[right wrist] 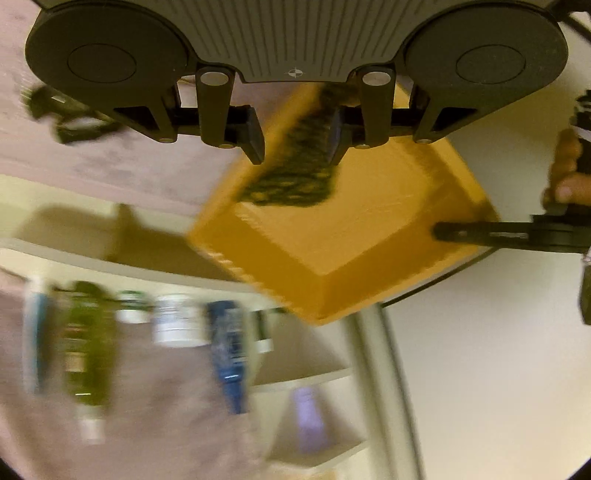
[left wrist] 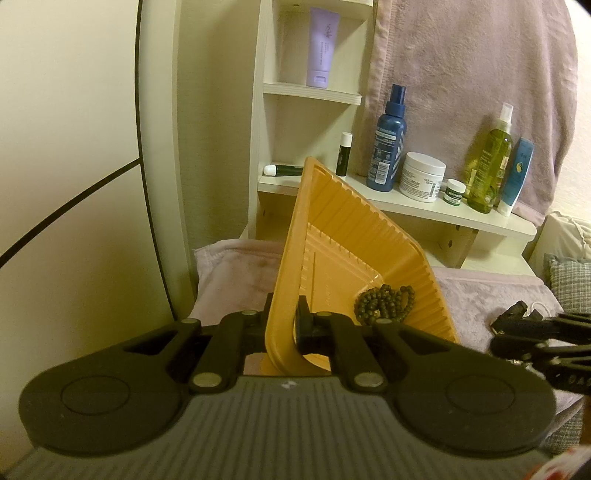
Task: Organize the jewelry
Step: 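Move the open right gripper back over the jewelry pile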
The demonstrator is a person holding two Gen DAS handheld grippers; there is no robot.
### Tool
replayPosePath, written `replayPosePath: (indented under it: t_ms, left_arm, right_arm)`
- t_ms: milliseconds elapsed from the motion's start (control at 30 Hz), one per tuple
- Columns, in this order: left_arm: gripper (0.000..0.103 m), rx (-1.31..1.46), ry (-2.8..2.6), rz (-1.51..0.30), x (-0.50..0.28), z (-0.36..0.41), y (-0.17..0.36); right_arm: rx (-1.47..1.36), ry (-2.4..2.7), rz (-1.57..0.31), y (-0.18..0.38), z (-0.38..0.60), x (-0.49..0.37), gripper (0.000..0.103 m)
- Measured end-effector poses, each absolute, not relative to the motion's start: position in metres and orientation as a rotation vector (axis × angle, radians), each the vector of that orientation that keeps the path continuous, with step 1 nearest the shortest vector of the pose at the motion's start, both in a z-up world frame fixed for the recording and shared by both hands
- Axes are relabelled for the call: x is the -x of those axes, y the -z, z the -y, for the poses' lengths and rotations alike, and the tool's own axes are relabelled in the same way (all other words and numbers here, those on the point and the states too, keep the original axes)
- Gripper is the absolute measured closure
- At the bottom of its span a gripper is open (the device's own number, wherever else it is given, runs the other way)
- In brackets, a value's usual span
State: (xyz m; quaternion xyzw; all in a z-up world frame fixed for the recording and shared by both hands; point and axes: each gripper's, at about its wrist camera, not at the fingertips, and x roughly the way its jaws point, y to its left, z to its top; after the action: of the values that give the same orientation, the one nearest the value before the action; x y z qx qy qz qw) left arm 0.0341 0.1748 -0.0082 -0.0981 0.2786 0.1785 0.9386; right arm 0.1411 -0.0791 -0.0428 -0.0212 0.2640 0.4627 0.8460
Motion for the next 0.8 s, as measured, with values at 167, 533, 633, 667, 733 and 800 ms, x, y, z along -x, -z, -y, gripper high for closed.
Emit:
replayPosePath:
  t_ms: [167,533,633,667,733,800]
  left_arm:
    - [0.096,0.192,-0.363,-0.567,-0.034,-0.174,0.008]
    - [0.096,0.186,-0.360,-0.567,-0.034,-0.175,0.008]
    - [0.096,0.185,-0.360,-0.566,-0.034,-0.174,0.007]
    - [0.096,0.185,-0.360,-0.566,-0.034,-0.175,0.007]
    - [0.096,0.184,-0.360,-0.566,-0.034,-0.175,0.007]
    - [0.096,0.183,-0.361,-0.567,-0.034,-0.175,0.007]
  right_arm:
    - [0.035,-0.771,-0.562,0.059,0.123,-0.142,0.065]
    - [-0.056,-0.500,-0.634,0.080,0.176,-0.156,0.065]
    - [-0.049,-0.497,-0.639,0.082,0.174,-0.157,0.065]
    - [-0.040,-0.505,-0.639,0.082,0.172,-0.156,0.065]
    - [-0.009,-0.526,-0.639,0.085,0.166,-0.153,0.065]
    - [0.020,-0.557,-0.637,0.087,0.159,-0.149,0.065]
